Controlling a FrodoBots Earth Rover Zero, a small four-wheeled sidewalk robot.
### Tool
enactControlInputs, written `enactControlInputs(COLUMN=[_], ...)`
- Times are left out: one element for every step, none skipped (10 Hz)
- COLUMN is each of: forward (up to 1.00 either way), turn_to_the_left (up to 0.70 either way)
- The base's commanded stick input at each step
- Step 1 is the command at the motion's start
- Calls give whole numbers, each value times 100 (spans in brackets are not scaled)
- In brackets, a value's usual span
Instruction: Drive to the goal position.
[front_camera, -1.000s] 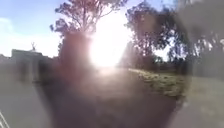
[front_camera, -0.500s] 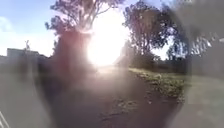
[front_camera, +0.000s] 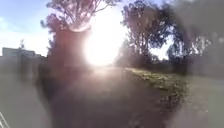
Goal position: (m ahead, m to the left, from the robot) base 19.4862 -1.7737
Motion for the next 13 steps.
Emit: enactControlInputs(forward=[100,100,100,100,100,100,100,100,100,100,100,100,100], turn_to_the_left=[0,0,0,0,-2,-15,-29,-37,-24,-11,0,0,0])
